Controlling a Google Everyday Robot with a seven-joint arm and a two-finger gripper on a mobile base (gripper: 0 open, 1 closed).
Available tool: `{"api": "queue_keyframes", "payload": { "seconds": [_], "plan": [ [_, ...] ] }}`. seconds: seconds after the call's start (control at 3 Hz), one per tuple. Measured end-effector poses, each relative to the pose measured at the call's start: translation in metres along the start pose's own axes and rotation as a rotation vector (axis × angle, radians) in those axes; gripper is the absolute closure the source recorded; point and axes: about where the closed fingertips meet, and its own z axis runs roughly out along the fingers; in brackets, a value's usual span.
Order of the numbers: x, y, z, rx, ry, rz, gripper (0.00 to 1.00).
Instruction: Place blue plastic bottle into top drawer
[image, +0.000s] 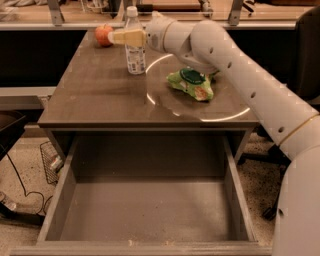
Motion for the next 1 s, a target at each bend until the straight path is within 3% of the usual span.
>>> {"api": "queue_keyframes", "payload": {
  "seconds": [0.33,0.67,1.0],
  "plan": [
    [0.018,0.021,0.012,-0.027,-0.002,0.064,0.0],
    [0.041,0.044,0.023,-0.052,0.052,0.112,0.18],
    [0.045,0.048,0.025,-0.058,0.061,0.121,0.42]
  ]
}}
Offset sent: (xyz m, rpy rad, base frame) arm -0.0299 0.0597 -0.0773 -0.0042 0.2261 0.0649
